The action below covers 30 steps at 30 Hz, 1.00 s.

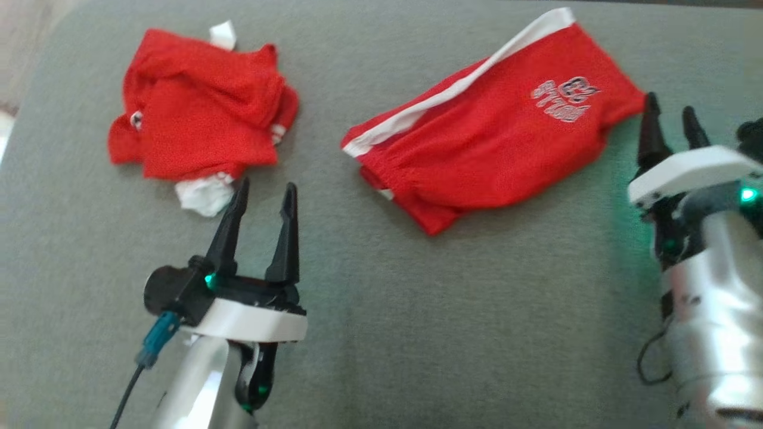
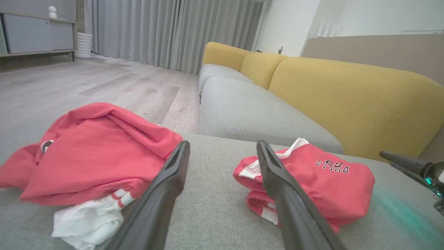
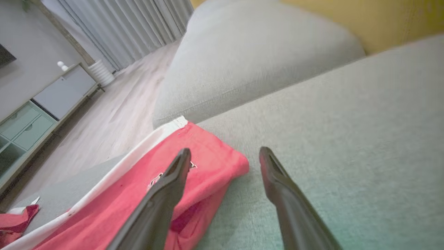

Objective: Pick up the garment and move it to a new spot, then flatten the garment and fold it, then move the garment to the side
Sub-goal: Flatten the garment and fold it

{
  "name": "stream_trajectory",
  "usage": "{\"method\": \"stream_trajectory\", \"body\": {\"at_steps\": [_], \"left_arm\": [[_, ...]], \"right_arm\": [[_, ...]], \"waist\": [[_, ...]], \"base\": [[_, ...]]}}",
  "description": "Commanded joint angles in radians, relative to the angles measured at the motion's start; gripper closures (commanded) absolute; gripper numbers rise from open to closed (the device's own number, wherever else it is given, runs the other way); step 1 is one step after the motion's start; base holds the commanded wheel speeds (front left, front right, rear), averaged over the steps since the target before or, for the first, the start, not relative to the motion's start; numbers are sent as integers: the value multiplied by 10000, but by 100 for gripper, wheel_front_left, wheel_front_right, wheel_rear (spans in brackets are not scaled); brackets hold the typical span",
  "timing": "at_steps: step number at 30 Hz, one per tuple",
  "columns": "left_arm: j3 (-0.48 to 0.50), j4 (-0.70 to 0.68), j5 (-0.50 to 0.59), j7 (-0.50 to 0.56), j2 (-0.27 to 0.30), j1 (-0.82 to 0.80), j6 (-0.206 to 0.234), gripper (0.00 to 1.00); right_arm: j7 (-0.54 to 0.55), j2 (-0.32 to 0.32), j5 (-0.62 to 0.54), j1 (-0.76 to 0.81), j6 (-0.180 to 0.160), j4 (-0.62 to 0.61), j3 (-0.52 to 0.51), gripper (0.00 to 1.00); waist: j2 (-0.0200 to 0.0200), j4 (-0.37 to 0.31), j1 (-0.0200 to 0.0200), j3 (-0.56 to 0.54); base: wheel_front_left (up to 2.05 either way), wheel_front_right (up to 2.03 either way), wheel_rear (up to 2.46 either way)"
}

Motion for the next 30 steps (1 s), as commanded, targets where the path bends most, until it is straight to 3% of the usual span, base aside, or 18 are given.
{"method": "stream_trajectory", "body": {"at_steps": [1,8,17,18,19,20,30], "left_arm": [[191,-271,-68,-51,38,-378,-51,0],[-308,-331,-288,-51,38,-742,15,0],[-398,-334,-455,-51,38,-993,138,0],[-405,-333,-460,-51,38,-995,145,0],[-410,-330,-465,-51,38,-994,152,0],[-416,-325,-470,-51,38,-991,159,0],[-172,-587,-405,-51,38,-798,165,0]], "right_arm": [[128,-78,66,-513,-9,9,-50,0],[845,-807,-734,-1903,-9,2109,-1203,0],[1341,-884,-1269,-2494,-9,3551,-780,0],[1354,-869,-1278,-2527,-9,3639,-684,9],[1332,-861,-1263,-2562,-9,3708,-623,62],[1277,-861,-1248,-2595,-9,3760,-570,100],[-421,-846,-577,-2631,-9,3731,-650,100]], "waist": [[0,488,-3,438],[0,1138,-3,917],[0,1354,-3,1008],[0,1353,-3,1010],[0,1344,-3,1013],[0,1331,-3,1015],[0,957,-3,649]], "base": [[0,0,0],[0,0,0],[0,0,0],[0,0,0],[0,0,0],[0,0,0],[0,0,0]]}}
